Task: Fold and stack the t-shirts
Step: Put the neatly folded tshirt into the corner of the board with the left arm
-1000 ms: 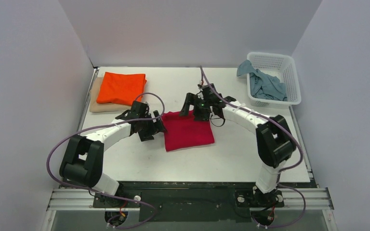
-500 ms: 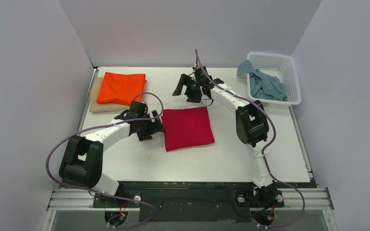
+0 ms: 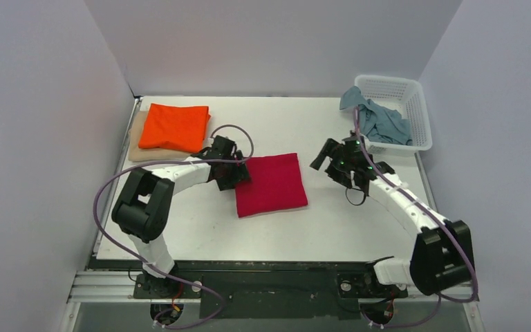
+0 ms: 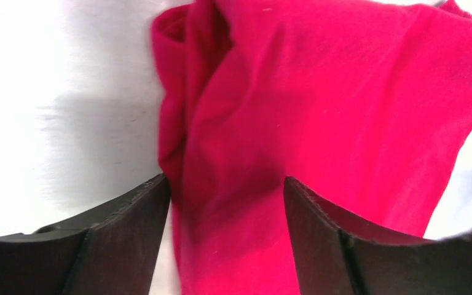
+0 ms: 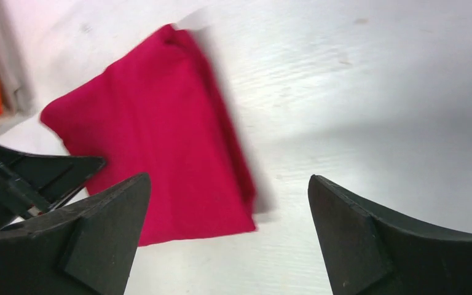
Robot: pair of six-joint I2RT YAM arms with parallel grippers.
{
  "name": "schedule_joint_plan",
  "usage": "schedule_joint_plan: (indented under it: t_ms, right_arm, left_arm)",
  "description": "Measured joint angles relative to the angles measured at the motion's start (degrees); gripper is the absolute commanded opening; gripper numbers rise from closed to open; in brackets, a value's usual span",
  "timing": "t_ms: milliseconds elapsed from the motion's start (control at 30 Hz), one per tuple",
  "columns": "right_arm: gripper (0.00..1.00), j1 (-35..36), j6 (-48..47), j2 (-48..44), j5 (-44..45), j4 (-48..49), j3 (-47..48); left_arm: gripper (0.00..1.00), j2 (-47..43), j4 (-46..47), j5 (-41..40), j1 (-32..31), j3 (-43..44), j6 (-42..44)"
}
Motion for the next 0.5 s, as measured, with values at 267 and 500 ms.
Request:
schedule_joint_plan:
  t_ms: [267, 500]
  right_arm:
    - [0.95, -4.87, -2.14, -18.43, 13.05, -8.63, -8.76]
    - [0.95, -8.57, -5.84, -25.55, 16.72, -11.08, -9.38]
  left_arm:
    - [0.15, 6.82, -5.66, -13.09, -7.26, 8.96, -2.19]
    - [0.00, 11.67, -14.03, -22.08, -10.38, 17.81, -0.96]
